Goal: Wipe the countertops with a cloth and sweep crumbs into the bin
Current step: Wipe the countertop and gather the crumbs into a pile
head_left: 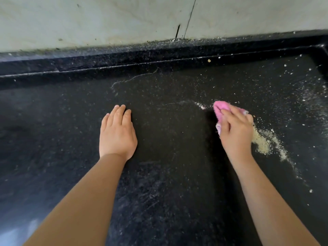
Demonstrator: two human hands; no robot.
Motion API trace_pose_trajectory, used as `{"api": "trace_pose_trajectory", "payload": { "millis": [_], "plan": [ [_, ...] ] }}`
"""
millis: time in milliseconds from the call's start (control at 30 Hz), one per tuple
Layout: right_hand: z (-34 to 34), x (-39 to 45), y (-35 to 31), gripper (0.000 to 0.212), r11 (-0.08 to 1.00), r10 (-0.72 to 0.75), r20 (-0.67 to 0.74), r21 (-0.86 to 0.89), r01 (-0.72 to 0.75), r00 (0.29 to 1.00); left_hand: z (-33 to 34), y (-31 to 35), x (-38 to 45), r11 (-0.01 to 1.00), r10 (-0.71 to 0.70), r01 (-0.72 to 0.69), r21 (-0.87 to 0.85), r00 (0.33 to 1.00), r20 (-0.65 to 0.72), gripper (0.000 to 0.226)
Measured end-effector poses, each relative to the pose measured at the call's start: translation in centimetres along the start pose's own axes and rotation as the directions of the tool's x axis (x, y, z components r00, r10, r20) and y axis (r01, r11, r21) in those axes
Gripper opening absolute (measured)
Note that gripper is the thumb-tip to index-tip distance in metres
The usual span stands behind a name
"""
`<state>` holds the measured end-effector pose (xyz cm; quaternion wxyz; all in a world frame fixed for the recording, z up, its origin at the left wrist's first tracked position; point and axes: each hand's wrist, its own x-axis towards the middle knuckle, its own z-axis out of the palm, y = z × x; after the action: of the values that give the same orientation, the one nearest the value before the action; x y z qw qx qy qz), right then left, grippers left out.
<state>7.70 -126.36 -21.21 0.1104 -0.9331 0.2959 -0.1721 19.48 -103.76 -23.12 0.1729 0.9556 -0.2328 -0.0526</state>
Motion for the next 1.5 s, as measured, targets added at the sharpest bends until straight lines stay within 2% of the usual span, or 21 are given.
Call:
{"api": "trace_pose_trajectory", "payload": {
  "millis": [67, 167, 267, 333, 400, 433, 467, 500, 567, 633, 700, 733, 800, 933, 1000, 1067, 1133, 1200, 1267, 1400, 1500],
  "plan": [
    [-0.7, -1.7, -2.0, 0.037, 0.990, -0.117, -0.027, 0.071, 0.119, 0.993, 0.0, 0.0, 0.0, 1.000, -0.001, 0.001, 0.011, 1.000, -0.001, 0.042],
    [0.1, -6.6, -6.2, 0.033, 0.922, -0.374, 0.055, 0.135, 0.364, 0.926, -0.1, 0.0, 0.0, 1.000, 0.006, -0.006, 0.014, 1.000, -0.009, 0.042],
    [1.2, -7.6, -5.1, 0.033, 0.882, -0.471, 0.164, 0.111, 0.458, 0.867, 0.0, -0.1, -0.1, 0.999, 0.030, -0.030, -0.019, 0.999, -0.034, 0.040],
    [1.2, -5.5, -1.9, 0.040, 0.916, -0.400, 0.143, 0.097, 0.389, 0.905, -0.1, -0.3, -0.3, 0.994, 0.060, -0.068, -0.083, 0.994, -0.095, 0.042],
    [0.2, -3.3, 1.0, 0.041, 0.987, -0.161, 0.063, 0.009, 0.160, 0.985, -0.4, -0.8, -1.1, 0.985, 0.073, -0.098, -0.143, 0.983, -0.170, 0.042],
    [-0.2, -3.1, 1.7, 0.040, 0.999, -0.048, 0.030, -0.010, 0.049, 0.998, -0.7, -1.1, -1.7, 0.983, 0.094, -0.122, -0.140, 0.977, -0.191, 0.041],
    [-0.5, -3.4, 1.5, 0.039, 1.000, -0.008, 0.002, -0.003, 0.008, 1.000, -0.8, -1.5, -2.3, 0.981, 0.127, -0.154, -0.121, 0.971, -0.204, 0.041],
    [-0.5, -4.4, 0.5, 0.037, 0.999, -0.038, 0.000, 0.023, 0.038, 0.999, -1.0, -1.9, -3.2, 0.978, 0.160, -0.184, -0.097, 0.964, -0.212, 0.041],
    [-0.4, -7.8, -2.9, 0.036, 0.966, -0.229, 0.059, 0.135, 0.220, 0.972, -1.3, -2.5, -4.8, 0.973, 0.211, -0.227, -0.050, 0.952, -0.221, 0.042],
    [-0.3, -12.2, -6.6, 0.036, 0.903, -0.406, 0.154, 0.216, 0.370, 0.901, -1.5, -2.9, -6.1, 0.973, 0.220, -0.228, -0.017, 0.952, -0.212, 0.042],
    [-0.2, -14.8, -8.0, 0.033, 0.865, -0.491, 0.192, 0.223, 0.449, 0.850, -1.6, -3.3, -6.6, 0.980, 0.192, -0.197, -0.007, 0.960, -0.202, 0.043],
    [-0.1, -14.5, -7.4, 0.034, 0.860, -0.501, 0.197, 0.219, 0.460, 0.843, -1.7, -3.6, -6.7, 0.985, 0.168, -0.172, -0.005, 0.965, -0.201, 0.044],
    [0.1, -12.0, -4.6, 0.036, 0.888, -0.453, 0.171, 0.169, 0.427, 0.875, -1.9, -4.3, -6.7, 0.993, 0.113, -0.117, -0.007, 0.973, -0.203, 0.046],
    [-0.9, -5.1, 1.2, 0.039, 0.975, -0.222, 0.078, -0.002, 0.223, 0.972, -2.4, -6.0, -6.6, 1.000, 0.027, -0.025, 0.012, 0.980, -0.199, 0.045],
    [-1.3, -3.2, 0.2, 0.038, 0.985, -0.174, 0.032, 0.012, 0.174, 0.984, -2.9, -7.2, -6.4, 0.998, -0.054, 0.057, 0.005, 0.974, -0.218, 0.040],
    [-0.5, -2.7, -3.8, 0.036, 0.963, -0.258, 0.007, 0.076, 0.257, 0.966, -3.2, -8.2, -6.0, 0.993, -0.115, 0.118, -0.001, 0.968, -0.225, 0.037],
    [1.1, -3.6, -9.3, 0.036, 0.903, -0.406, -0.027, 0.139, 0.406, 0.913, -3.3, -9.0, -5.5, 0.983, -0.185, 0.182, -0.032, 0.961, -0.207, 0.036],
    [3.0, -4.9, -14.3, 0.033, 0.837, -0.524, 0.031, 0.199, 0.509, 0.851, -3.0, -9.5, -5.3, 0.973, -0.232, 0.228, -0.043, 0.956, -0.178, 0.039],
    [5.0, -5.4, -18.1, 0.023, 0.798, -0.587, 0.131, 0.255, 0.545, 0.799, -2.7, -9.8, -5.1, 0.975, -0.223, 0.221, -0.030, 0.959, -0.173, 0.045],
    [7.0, -3.3, -20.2, 0.036, 0.840, -0.541, 0.315, 0.241, 0.486, 0.780, -2.5, -9.8, -5.1, 0.976, -0.215, 0.215, -0.018, 0.961, -0.172, 0.046],
    [7.3, -0.7, -16.2, 0.046, 0.892, -0.451, 0.277, 0.183, 0.414, 0.849, -2.6, -9.9, -5.1, 0.978, -0.206, 0.210, 0.003, 0.964, -0.165, 0.045]
  ]
}}
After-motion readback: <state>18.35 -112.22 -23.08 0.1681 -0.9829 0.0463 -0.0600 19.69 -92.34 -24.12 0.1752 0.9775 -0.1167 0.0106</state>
